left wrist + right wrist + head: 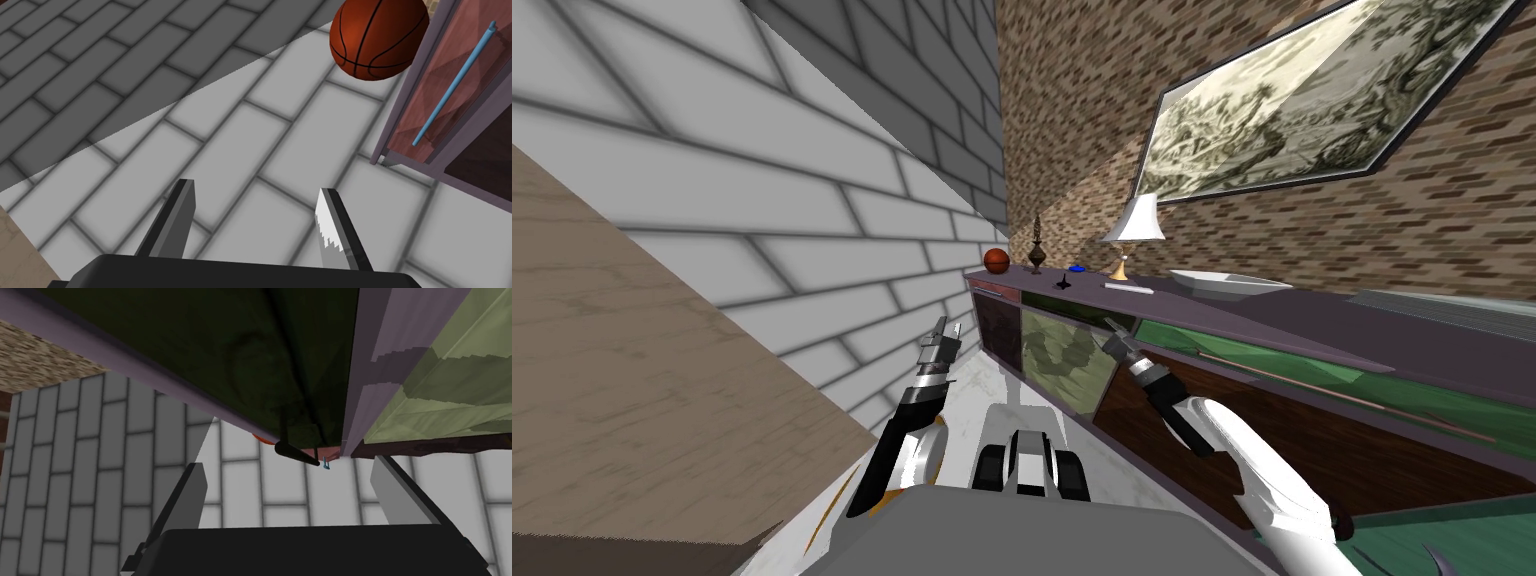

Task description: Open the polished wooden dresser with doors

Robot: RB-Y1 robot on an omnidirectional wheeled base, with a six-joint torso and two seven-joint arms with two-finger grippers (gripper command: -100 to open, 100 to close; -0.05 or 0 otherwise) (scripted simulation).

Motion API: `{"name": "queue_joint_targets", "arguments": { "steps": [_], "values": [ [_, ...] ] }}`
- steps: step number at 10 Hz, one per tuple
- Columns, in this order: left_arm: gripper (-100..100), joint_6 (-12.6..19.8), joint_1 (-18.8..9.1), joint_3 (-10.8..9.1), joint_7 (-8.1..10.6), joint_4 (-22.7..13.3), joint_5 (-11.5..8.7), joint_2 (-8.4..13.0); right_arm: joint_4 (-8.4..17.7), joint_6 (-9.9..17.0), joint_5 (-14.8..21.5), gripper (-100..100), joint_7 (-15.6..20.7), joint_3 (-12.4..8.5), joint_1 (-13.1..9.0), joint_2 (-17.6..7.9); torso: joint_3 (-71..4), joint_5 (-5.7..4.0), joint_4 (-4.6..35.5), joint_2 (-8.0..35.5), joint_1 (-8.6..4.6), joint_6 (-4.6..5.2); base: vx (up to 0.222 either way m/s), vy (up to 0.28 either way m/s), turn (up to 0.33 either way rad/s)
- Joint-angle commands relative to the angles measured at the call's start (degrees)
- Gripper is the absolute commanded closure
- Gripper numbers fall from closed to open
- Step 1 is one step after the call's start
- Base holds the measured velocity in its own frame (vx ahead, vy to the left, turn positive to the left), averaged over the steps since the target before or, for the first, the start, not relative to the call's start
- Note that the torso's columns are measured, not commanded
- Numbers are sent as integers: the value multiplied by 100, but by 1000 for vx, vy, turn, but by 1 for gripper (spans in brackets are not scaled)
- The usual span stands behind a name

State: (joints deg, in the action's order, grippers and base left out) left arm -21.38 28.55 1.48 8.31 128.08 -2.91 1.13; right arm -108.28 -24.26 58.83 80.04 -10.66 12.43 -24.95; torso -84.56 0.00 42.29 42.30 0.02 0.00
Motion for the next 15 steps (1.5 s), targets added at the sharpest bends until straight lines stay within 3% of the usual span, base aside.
{"name": "queue_joint_targets", "arguments": {
  "steps": [1, 5, 6, 7, 8, 9, 15],
  "values": [
    [0, 0, 0, 0, 0, 0, 0, 0, 132, 68, 361, -100, 411, -51, -85, -167, 0, 1, 0, 0, 0, 0, -4, 46, 19],
    [0, 0, 0, 0, 0, 0, 0, 0, 286, 110, 731, -100, 844, -112, -186, -325, -1, -1, 0, -1, -6, 0, -2, 35, 11],
    [0, 0, 0, 0, 0, 0, 0, 0, 246, 110, 676, -100, 763, -96, -159, -295, -1, -1, 0, -1, -3, 0, -1, 17, 1],
    [0, 0, 0, 0, 0, 0, 0, 0, 265, 135, 667, -100, 641, -148, -199, -462, -1, -1, 0, -1, -6, 0, 72, 40, 16],
    [0, 0, 1, 0, 0, 0, 0, 0, 254, 131, 681, -100, 714, -117, -183, -393, -12, 1, -5, -22, 2, -1, 47, 25, 3],
    [0, 0, 1, 0, 0, 0, 0, 0, 254, 137, 680, 100, 691, -121, -187, -405, -7, 0, -4, -9, -3, 0, 7, 4, 0],
    [0, 0, -2, 1, 0, 0, 0, -1, 116, 118, 669, 100, 598, -134, -153, -482, -8, -8, -13, -14, -8, -2, -132, 98, -35]
  ]
}}
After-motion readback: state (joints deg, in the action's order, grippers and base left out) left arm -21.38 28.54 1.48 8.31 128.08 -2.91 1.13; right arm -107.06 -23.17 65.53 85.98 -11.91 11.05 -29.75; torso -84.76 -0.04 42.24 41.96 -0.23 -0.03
